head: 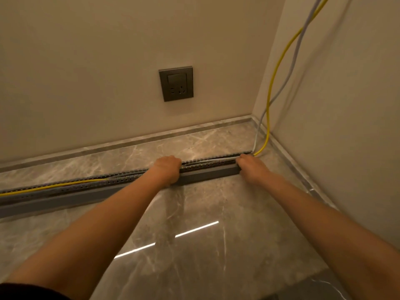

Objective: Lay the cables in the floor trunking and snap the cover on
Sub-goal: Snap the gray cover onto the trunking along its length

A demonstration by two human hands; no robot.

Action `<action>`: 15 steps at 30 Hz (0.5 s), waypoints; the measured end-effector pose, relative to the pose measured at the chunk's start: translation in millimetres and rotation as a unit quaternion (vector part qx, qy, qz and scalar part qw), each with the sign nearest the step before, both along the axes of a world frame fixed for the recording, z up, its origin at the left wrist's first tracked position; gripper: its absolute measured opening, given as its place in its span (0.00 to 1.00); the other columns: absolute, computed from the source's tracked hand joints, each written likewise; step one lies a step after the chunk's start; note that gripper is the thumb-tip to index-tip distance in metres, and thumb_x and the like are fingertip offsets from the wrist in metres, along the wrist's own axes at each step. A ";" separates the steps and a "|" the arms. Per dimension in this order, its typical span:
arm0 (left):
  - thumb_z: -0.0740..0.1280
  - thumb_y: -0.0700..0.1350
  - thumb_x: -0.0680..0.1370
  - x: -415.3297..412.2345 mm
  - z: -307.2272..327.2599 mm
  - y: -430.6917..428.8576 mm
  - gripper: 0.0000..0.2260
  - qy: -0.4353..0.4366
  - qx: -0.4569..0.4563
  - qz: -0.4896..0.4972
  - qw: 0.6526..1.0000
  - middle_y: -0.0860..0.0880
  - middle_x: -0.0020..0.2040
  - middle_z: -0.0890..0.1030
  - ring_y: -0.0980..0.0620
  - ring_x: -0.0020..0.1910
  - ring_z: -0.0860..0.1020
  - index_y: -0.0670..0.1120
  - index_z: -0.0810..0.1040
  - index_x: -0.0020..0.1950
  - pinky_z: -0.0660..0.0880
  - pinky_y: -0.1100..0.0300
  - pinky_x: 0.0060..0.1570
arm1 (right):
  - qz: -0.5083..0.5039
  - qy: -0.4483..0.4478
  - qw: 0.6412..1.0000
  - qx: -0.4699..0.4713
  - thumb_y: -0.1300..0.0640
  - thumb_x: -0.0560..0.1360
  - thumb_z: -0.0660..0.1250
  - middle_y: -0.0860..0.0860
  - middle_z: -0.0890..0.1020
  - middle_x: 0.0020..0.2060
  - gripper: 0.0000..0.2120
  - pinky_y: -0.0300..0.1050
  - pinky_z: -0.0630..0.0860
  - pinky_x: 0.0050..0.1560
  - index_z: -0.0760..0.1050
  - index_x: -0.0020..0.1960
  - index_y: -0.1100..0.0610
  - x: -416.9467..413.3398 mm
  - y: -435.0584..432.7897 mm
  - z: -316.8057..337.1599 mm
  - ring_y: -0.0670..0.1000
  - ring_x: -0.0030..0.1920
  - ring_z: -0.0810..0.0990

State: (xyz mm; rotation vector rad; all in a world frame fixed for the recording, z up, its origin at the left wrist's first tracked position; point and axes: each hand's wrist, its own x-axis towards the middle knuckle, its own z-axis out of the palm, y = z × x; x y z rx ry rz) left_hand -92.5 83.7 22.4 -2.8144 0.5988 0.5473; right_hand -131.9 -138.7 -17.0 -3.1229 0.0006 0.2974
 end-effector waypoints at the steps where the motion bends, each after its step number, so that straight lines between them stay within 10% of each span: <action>1: 0.67 0.38 0.76 0.2 -1.9 -8.3 0.18 -0.004 -0.012 -0.015 1.000 0.40 0.63 0.74 0.42 0.61 0.75 0.40 0.70 0.65 0.73 0.53 0.59 | 0.003 0.004 1.000 0.001 0.64 0.77 0.58 0.61 0.73 0.63 0.13 0.52 0.70 0.62 0.71 0.61 0.64 1.0 -0.7 1.2 0.60 0.64 0.72; 15: 0.63 0.44 0.78 8.7 -30.3 -105.1 0.16 -0.079 -0.112 -0.122 0.983 0.41 0.63 0.71 0.42 0.62 0.70 0.40 0.70 0.64 0.70 0.52 0.60 | 0.104 -0.043 0.994 0.004 0.66 0.74 0.60 0.60 0.74 0.60 0.14 0.52 0.68 0.59 0.70 0.59 0.64 20.1 -19.9 0.6 0.59 0.62 0.71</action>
